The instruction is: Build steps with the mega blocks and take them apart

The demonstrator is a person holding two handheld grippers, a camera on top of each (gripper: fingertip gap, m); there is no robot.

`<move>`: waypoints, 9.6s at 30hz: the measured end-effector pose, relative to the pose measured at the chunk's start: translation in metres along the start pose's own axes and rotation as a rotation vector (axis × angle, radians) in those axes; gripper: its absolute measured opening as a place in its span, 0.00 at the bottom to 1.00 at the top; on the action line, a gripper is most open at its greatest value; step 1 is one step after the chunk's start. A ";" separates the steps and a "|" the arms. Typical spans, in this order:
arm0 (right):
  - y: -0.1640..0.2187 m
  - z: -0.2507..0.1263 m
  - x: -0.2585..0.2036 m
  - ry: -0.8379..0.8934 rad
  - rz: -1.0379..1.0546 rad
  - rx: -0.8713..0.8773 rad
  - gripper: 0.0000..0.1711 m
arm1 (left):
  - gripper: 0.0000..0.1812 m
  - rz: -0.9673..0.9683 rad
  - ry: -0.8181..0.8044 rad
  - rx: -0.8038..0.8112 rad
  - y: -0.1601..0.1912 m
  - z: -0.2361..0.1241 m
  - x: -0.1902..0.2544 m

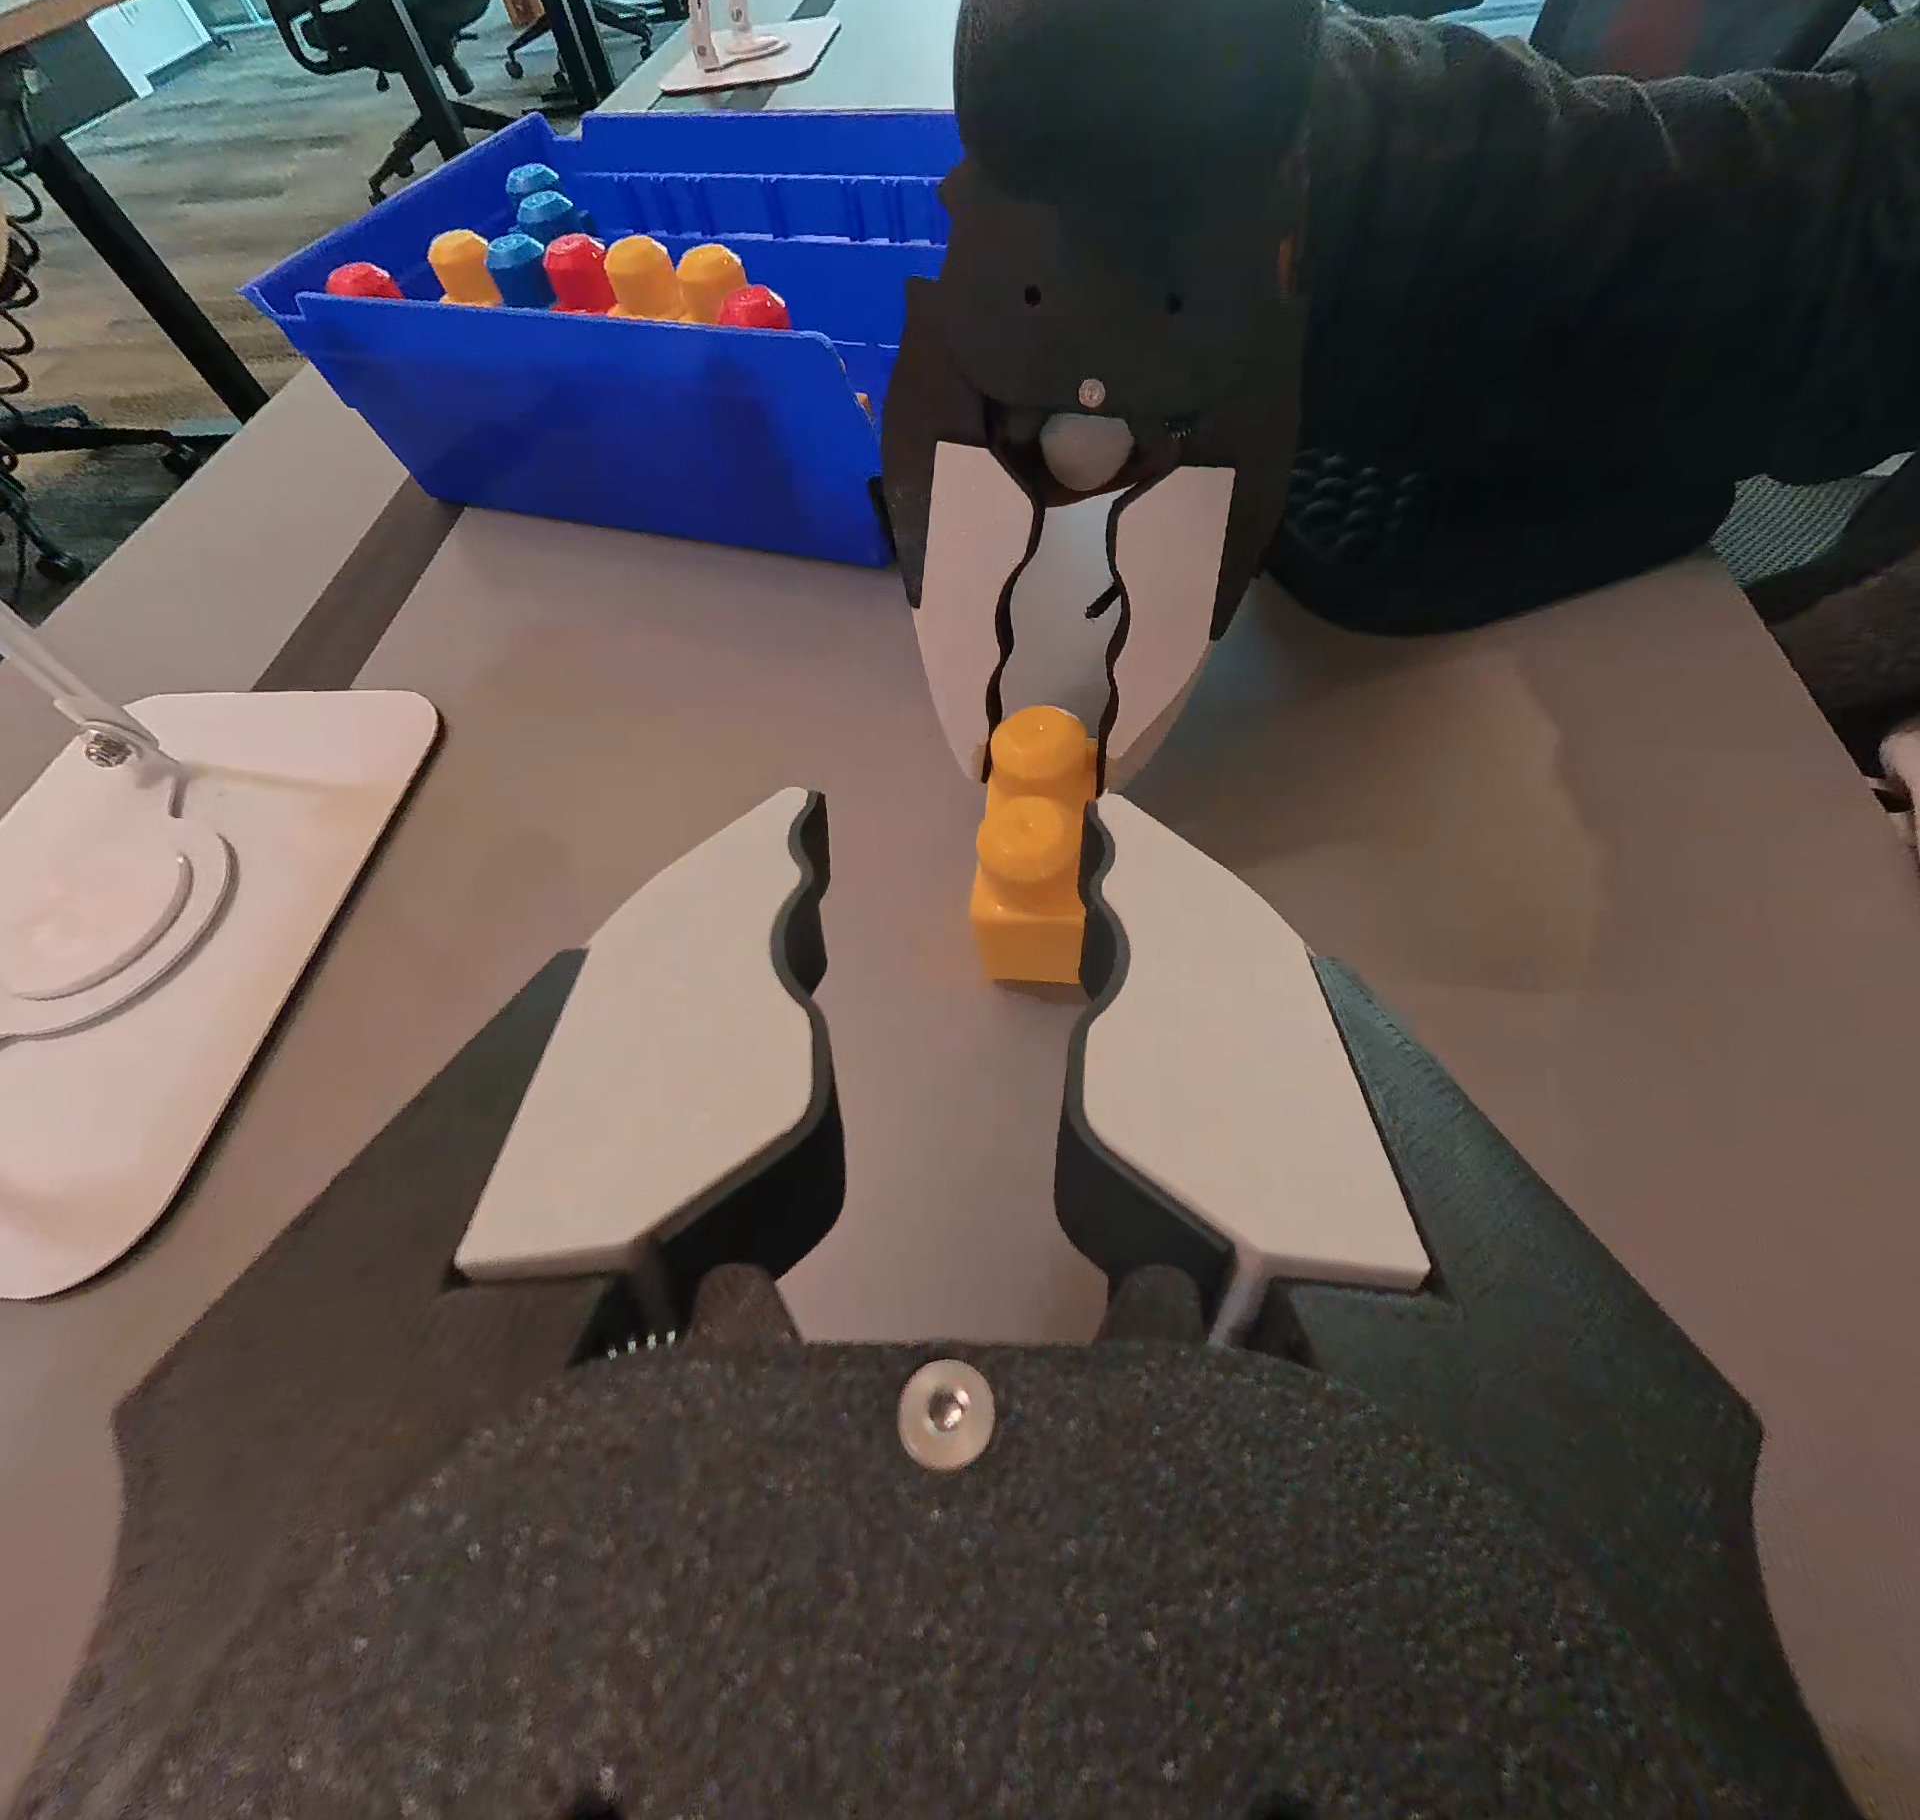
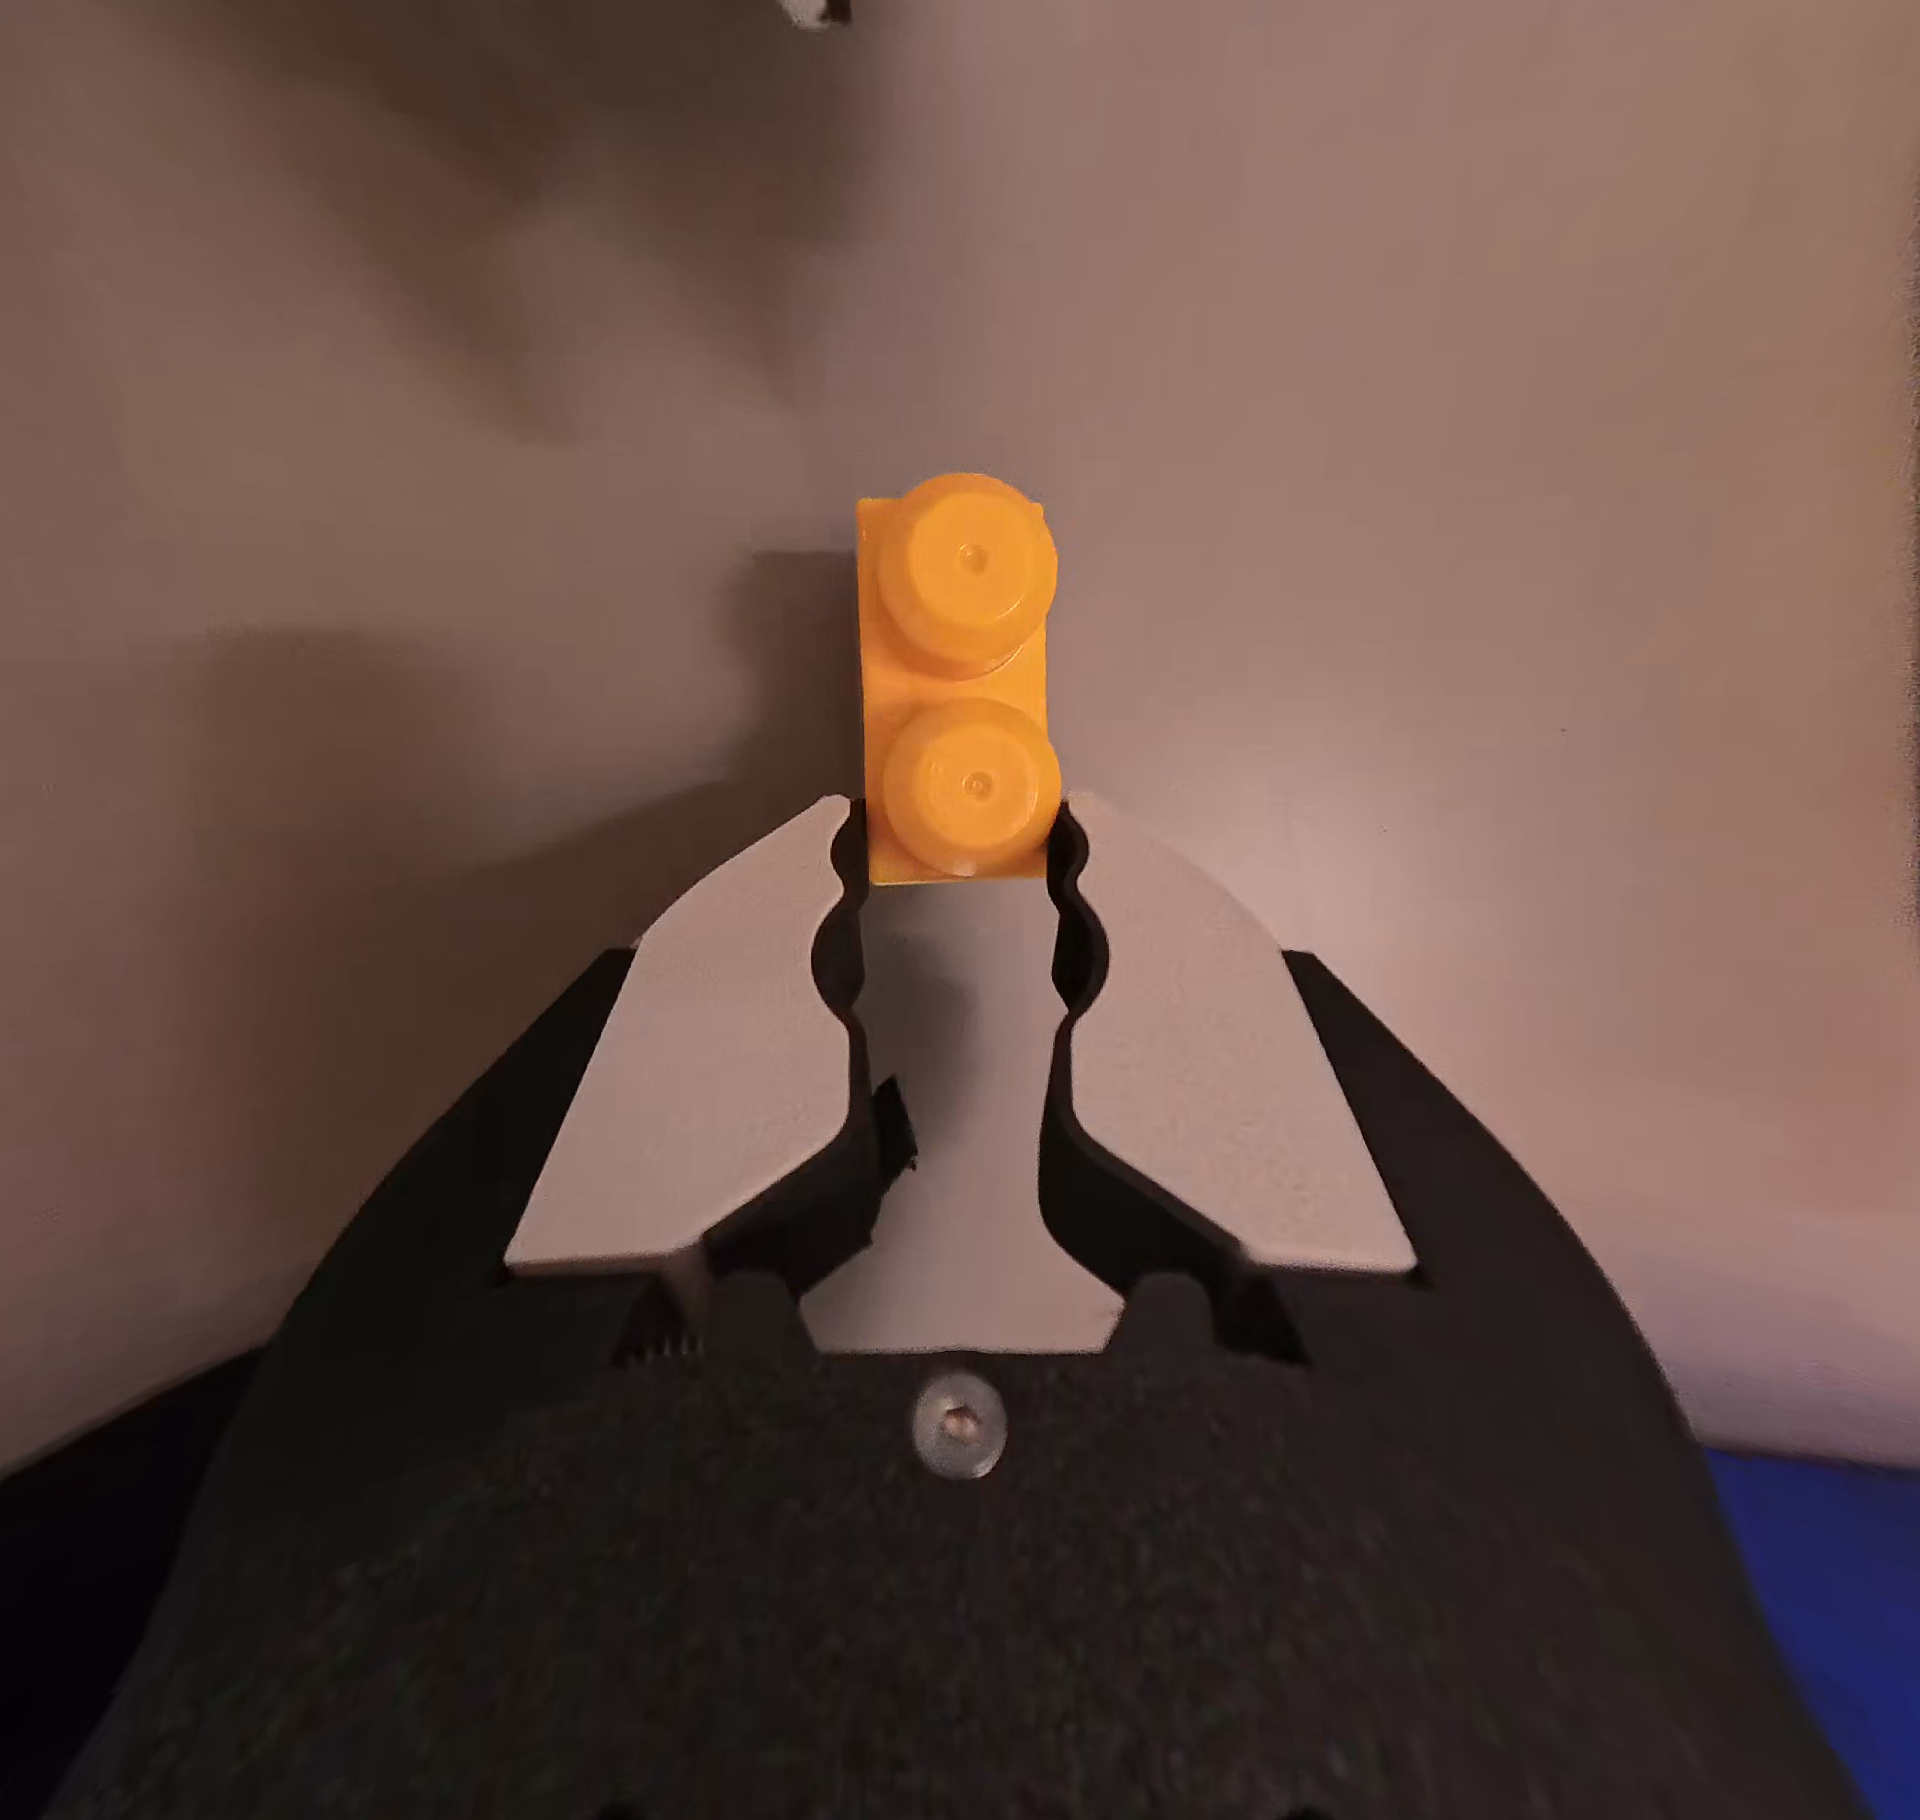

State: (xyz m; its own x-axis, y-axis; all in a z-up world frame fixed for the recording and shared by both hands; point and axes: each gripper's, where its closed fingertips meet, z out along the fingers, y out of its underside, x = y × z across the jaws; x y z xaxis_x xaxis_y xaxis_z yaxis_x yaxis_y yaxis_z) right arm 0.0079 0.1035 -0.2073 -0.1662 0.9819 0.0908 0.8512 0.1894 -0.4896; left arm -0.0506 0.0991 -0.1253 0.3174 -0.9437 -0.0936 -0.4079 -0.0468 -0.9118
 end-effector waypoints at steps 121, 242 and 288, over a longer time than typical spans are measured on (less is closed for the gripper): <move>-0.051 -0.043 0.046 0.069 0.195 0.626 0.26 | 0.00 -0.297 -0.290 -0.847 0.194 -0.249 -0.153; -0.077 -0.090 0.000 0.088 -0.047 0.599 0.13 | 0.17 -0.040 0.075 -0.691 0.140 -0.076 0.121; -0.138 -0.100 -0.034 -0.141 0.033 1.008 0.19 | 0.16 -0.058 0.048 0.323 -0.092 -0.045 0.045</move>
State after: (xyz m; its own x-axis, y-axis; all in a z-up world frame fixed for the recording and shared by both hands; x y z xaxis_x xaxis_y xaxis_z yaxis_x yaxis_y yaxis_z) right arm -0.0541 0.0442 -0.0563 -0.2630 0.9648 -0.0074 0.0513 0.0063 -0.9987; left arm -0.0372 0.0465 -0.0281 0.2882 -0.9572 -0.0256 -0.0955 -0.0021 -0.9954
